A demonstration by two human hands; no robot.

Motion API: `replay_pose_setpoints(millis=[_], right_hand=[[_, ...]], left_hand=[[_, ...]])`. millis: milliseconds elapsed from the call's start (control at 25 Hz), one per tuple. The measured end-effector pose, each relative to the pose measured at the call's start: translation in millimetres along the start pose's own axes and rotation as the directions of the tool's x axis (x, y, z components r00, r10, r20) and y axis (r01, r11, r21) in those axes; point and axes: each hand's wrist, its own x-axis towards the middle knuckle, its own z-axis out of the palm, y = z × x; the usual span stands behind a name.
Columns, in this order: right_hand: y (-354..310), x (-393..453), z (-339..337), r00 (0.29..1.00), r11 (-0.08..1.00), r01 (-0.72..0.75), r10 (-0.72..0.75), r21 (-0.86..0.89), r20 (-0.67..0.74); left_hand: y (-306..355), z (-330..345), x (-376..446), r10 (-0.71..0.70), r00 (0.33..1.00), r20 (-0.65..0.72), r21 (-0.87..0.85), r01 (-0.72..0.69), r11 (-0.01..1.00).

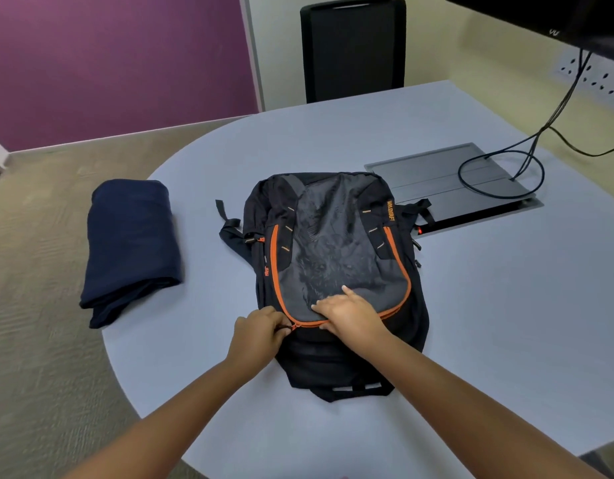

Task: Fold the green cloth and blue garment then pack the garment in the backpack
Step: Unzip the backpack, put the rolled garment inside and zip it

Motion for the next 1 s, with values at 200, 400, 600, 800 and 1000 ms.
replay_pose_setpoints(millis=[200,400,600,800,1000], right_hand=[[12,-11,-11,0.989,0.966,0.016,0.022,0.256,-0.144],[23,-20,-39,0.977,0.925,0.067,0.015,0.374,-0.213],[32,-24,-60,0.988,0.868,0.050,0.030,0.494,-0.152],[40,-28,-57,0.999,0.813,0.008,0.020,0.582,-0.042],[38,-30,-57,0.996,0.814,-0.089,0.082,0.574,0.038]], left_hand=[[-7,-16,7,-0.006,0.988,-0.155,0.018,0.008,1.000],[-19,-50,54,-0.067,0.976,-0.207,0.081,0.085,0.993],[-25,-69,133,-0.137,0.960,-0.242,0.100,0.166,0.981],[-32,-71,191,-0.155,0.965,-0.214,0.177,0.194,0.965],[-36,-67,202,-0.149,0.973,-0.177,0.093,0.167,0.982]])
